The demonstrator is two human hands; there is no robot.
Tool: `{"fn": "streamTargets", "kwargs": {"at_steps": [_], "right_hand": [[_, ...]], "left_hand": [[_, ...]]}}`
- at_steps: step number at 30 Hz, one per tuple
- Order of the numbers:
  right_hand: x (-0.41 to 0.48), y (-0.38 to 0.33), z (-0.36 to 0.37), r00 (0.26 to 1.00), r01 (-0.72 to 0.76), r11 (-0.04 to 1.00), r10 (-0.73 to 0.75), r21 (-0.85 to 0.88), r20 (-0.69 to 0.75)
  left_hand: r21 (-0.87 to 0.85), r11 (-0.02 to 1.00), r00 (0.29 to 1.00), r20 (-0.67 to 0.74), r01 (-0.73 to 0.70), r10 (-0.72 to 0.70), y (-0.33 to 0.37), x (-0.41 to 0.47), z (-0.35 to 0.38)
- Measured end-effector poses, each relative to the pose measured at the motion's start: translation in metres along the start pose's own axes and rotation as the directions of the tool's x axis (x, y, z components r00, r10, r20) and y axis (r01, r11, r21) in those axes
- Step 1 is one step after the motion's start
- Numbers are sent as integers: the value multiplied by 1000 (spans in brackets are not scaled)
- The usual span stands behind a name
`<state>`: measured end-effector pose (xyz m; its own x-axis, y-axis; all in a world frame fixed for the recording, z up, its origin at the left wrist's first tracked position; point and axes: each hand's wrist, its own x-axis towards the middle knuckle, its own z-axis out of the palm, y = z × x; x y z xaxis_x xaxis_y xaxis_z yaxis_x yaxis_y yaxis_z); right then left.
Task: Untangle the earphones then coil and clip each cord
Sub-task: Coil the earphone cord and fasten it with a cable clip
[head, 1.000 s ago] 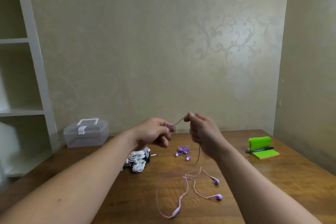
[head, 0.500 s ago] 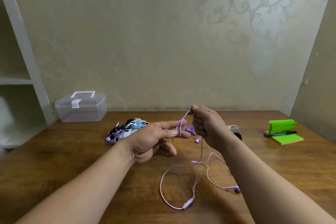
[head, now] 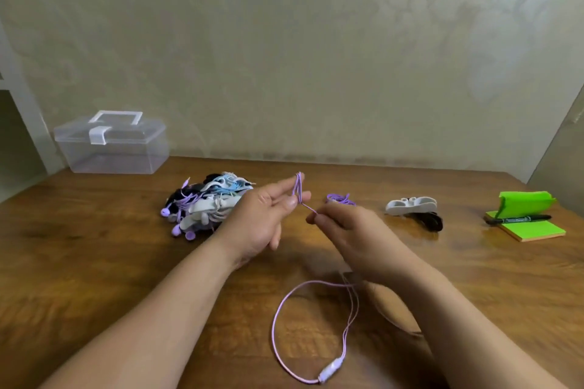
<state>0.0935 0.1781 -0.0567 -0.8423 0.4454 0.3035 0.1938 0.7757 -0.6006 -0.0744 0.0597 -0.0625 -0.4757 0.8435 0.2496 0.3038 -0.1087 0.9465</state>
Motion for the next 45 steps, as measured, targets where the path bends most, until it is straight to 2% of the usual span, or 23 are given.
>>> {"fn": "streamTargets", "kwargs": {"at_steps": [3, 6, 11, 17, 22, 26, 30, 33, 35, 38, 42, 43, 44, 45], "right_hand": [[0, -3, -11, 998, 61, 993, -64, -102, -27], [-4, -2, -22, 995, 47, 999, -49, -24, -92], [-9, -4, -31, 996, -22, 992, 33, 126, -81], [-15, -7, -33, 999, -23, 986, 29, 166, -30], [-13, -8, -39, 1000, -18, 989, 18, 146, 2], [-10, -4, -43, 999, -35, 955, 41, 295, -12], [-5, 6, -42, 989, -76, 815, 136, 575, -62], [-2, 11, -34, 973, -205, 618, 214, 759, 89], [-3, 14, -28, 952, -300, 530, 221, 793, 212], [-1, 12, -21, 933, -355, 407, 202, 842, 297], [3, 6, -16, 911, -388, 23, 162, 922, 379], [3, 5, -15, 897, -419, -36, 140, 907, 420], [2, 3, -14, 879, -463, -39, 111, 886, 464], [1, 1, -11, 863, -500, 33, 106, 865, 495]], "left_hand": [[222, 975, 997, 77, -13, -4, -3, -3, 3], [315, 948, 991, 137, -49, 6, 4, -8, 11], [356, 930, 972, 234, -87, 2, 17, -24, 22], [246, 966, 984, 172, -79, 36, 22, -30, 30], [212, 972, 978, 204, -97, 53, 23, -28, 25], [55, 996, 974, 218, -69, 55, 31, -31, 28], [8, 1000, 939, 342, 24, -25, 30, -32, 32], [-79, 996, 943, 333, 28, 0, 29, -29, 30], [-180, 983, 959, 281, 25, 27, 30, -25, 27], [-269, 962, 969, 244, 39, 29, 27, -22, 20], [-406, 912, 980, 197, 64, 19, 27, -22, 18], [-444, 894, 985, 172, 60, 19, 27, -22, 19], [-471, 881, 990, 142, 51, 18, 26, -20, 21], [-478, 877, 994, 104, 36, 16, 25, -19, 22]]}}
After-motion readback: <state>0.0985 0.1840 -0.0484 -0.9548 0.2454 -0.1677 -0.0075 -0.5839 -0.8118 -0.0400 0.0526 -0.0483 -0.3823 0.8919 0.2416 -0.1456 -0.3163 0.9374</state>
